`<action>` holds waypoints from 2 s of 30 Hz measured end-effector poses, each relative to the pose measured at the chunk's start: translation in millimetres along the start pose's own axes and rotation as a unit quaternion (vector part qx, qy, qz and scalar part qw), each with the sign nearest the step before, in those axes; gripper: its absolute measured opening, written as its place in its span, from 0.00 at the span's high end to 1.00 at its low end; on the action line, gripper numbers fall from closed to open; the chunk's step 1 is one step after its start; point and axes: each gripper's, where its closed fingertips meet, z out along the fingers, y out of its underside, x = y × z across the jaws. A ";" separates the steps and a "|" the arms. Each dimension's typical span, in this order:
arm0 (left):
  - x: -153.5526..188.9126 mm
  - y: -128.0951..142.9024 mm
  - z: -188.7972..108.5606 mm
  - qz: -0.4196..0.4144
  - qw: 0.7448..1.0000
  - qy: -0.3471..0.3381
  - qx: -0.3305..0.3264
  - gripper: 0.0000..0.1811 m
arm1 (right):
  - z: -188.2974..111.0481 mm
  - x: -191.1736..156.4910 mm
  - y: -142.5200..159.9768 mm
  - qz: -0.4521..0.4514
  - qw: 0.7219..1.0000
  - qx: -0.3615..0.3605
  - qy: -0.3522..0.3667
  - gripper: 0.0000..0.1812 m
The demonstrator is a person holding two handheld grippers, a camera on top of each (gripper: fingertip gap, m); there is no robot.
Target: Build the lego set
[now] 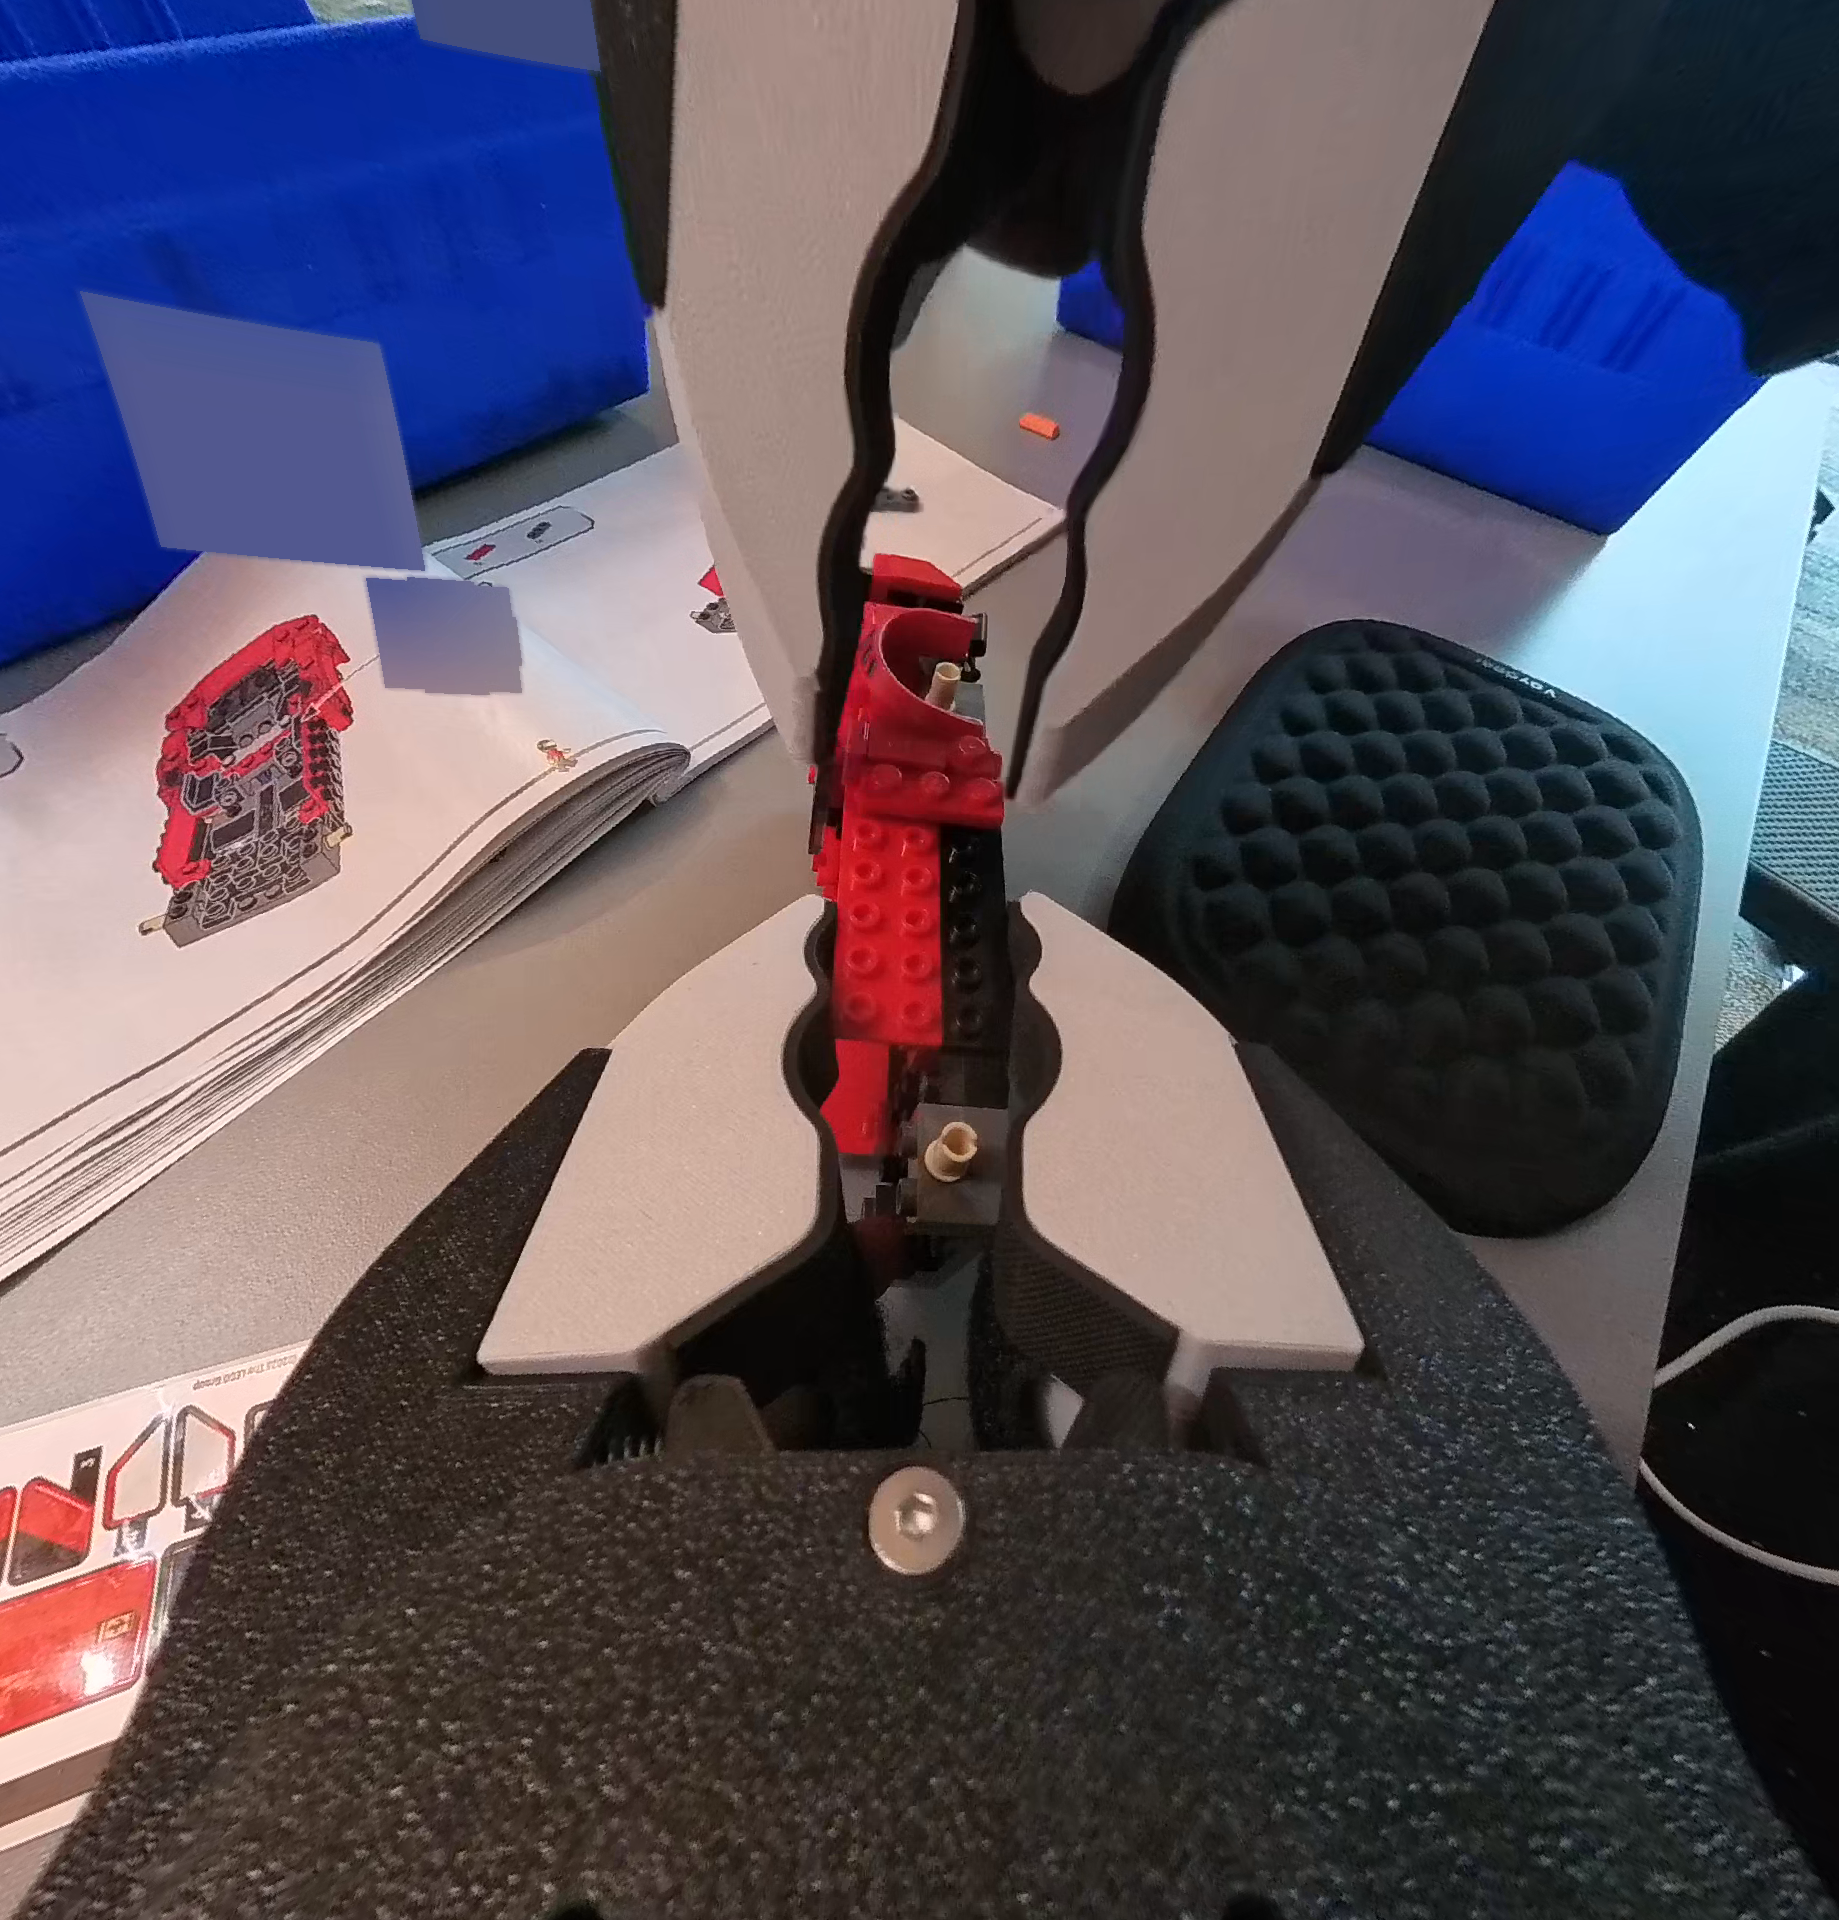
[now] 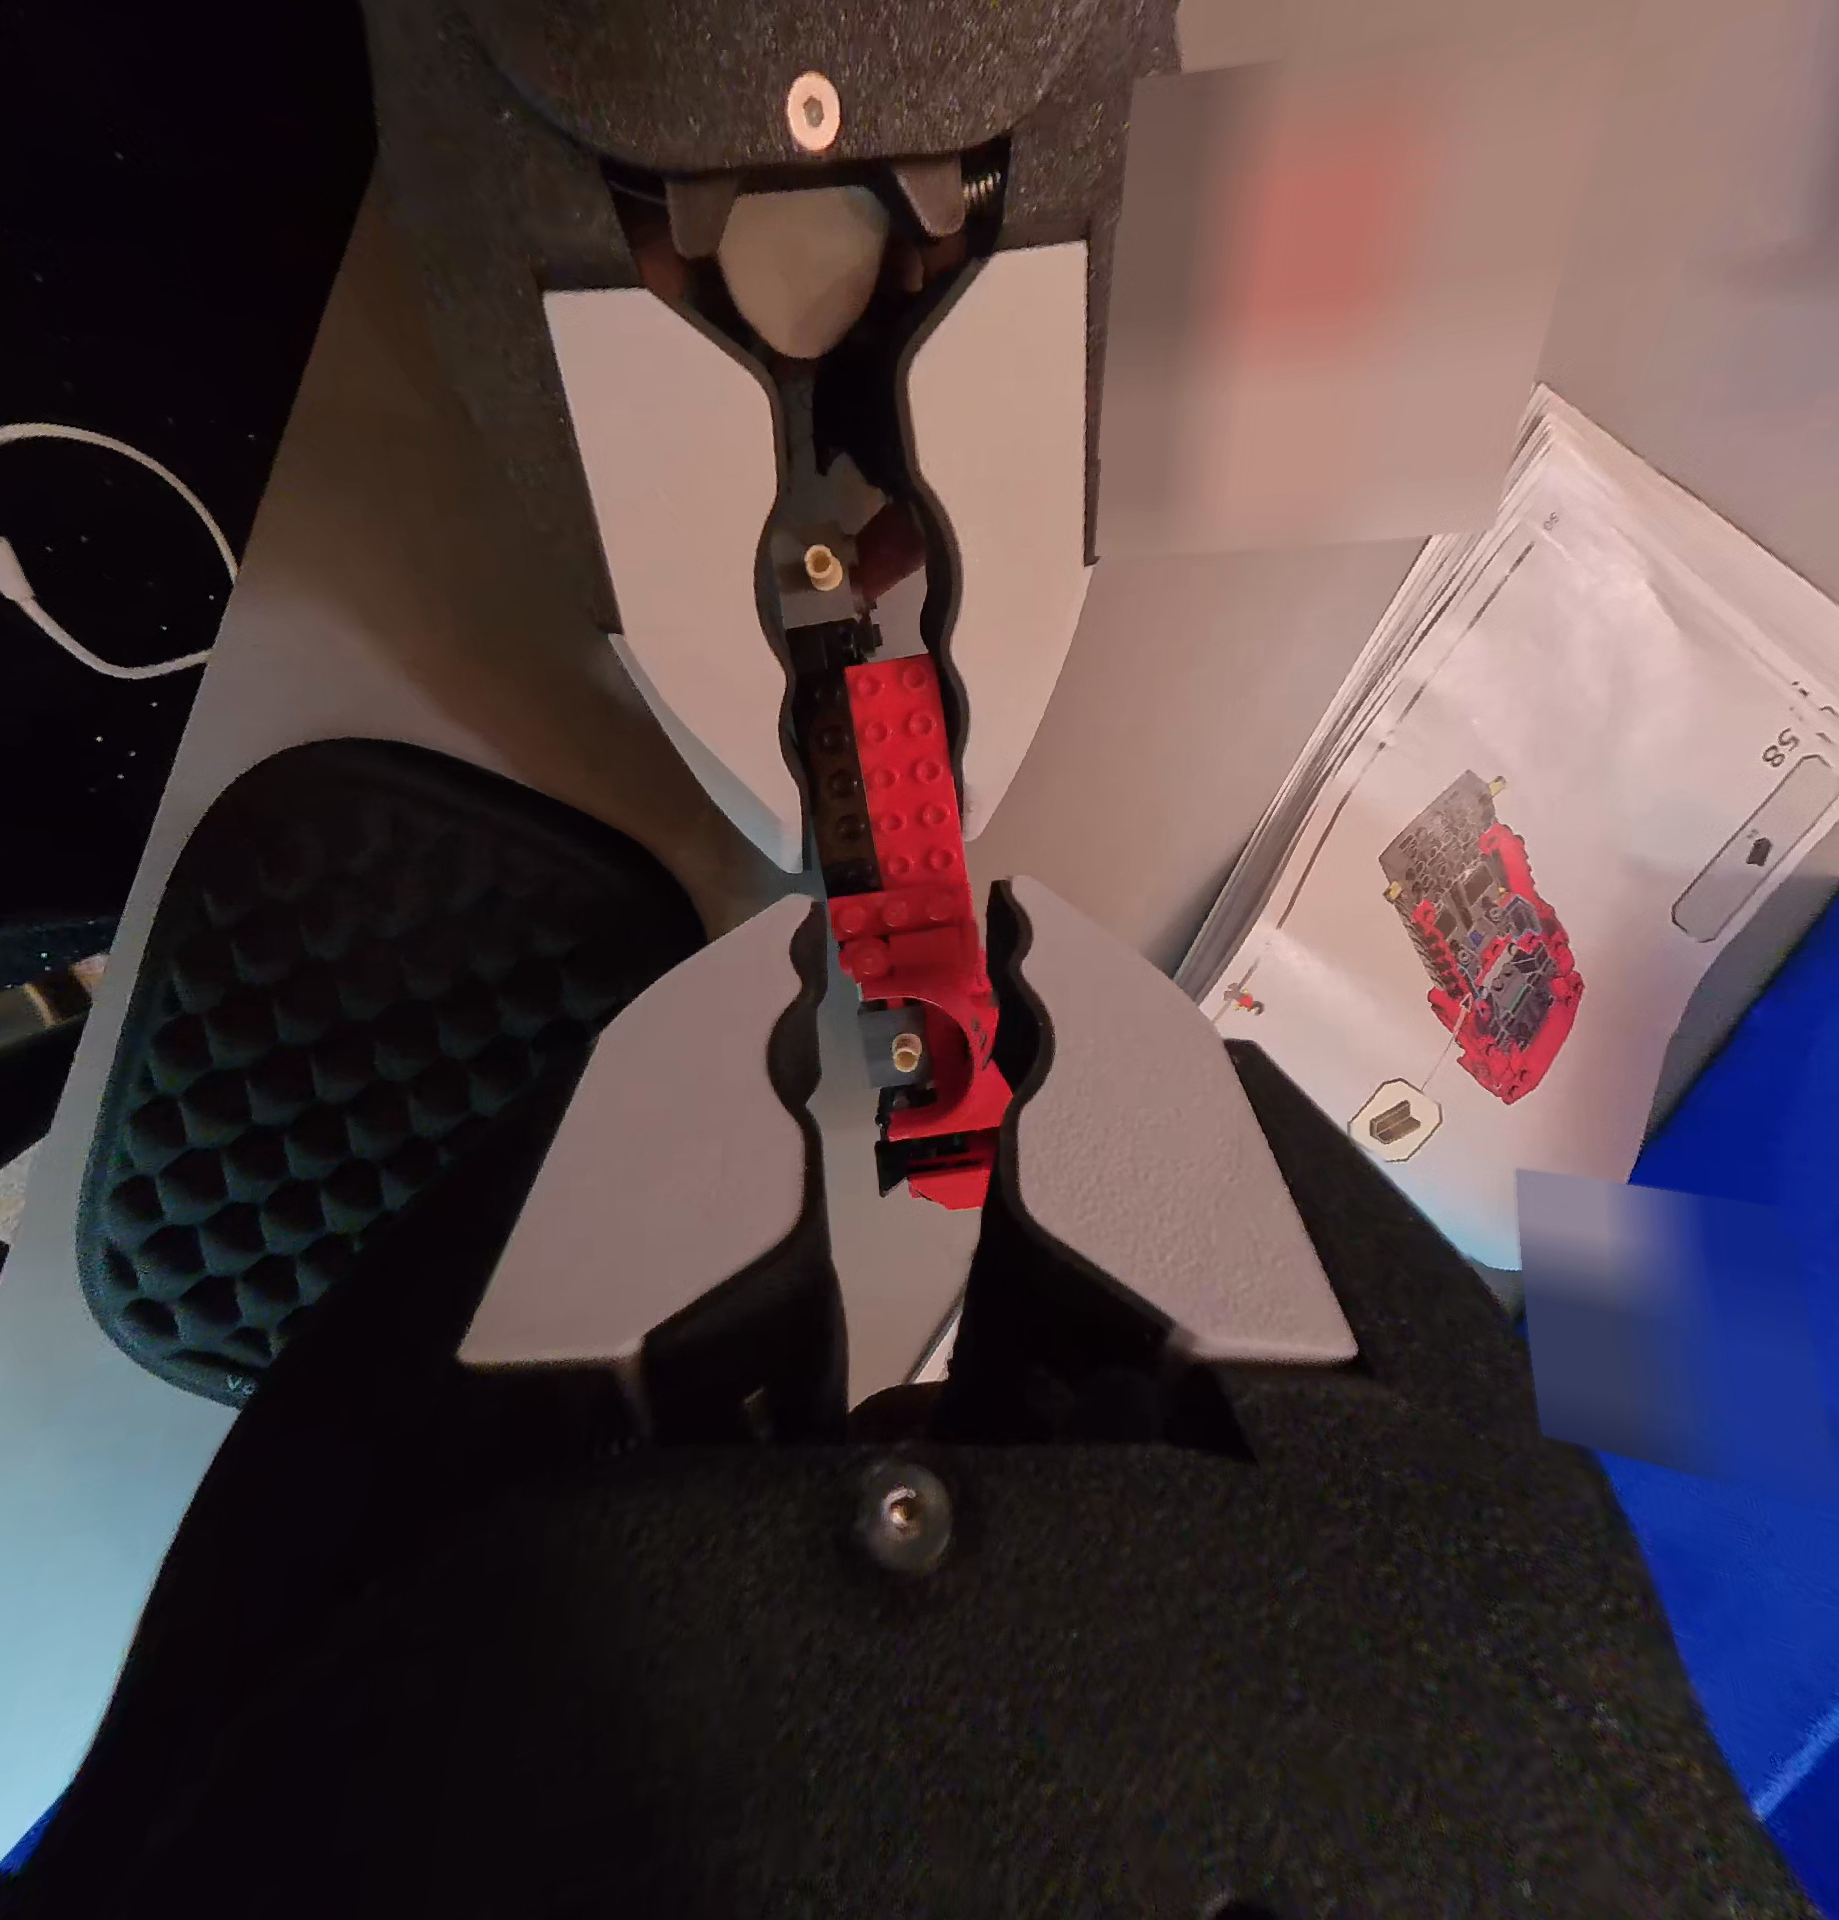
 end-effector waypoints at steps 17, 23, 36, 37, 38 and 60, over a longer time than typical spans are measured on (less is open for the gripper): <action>0.2 -0.2 -0.3 -0.010 1.000 0.007 0.001 0.84 | -0.1 -0.2 1.2 0.019 0.999 -0.041 0.014 0.97; 0.3 0.1 -0.5 -0.012 1.000 0.009 0.001 0.84 | 0.0 -0.3 1.3 0.024 0.998 -0.049 0.010 0.97; 0.0 -0.3 -0.7 -0.015 1.000 0.012 0.003 0.85 | 0.6 0.9 2.2 0.050 0.996 -0.071 -0.003 0.97; 0.0 -0.4 -0.7 -0.015 1.000 0.013 0.003 0.85 | 0.7 1.1 2.2 0.049 0.996 -0.073 -0.002 0.97; -0.1 -0.4 -0.7 -0.017 1.000 0.014 0.003 0.85 | 0.9 1.3 2.2 0.048 0.996 -0.075 -0.001 0.97; 1.3 -0.4 0.2 -0.024 0.999 0.031 0.001 0.85 | 2.5 4.9 4.6 0.014 0.994 -0.106 -0.014 0.94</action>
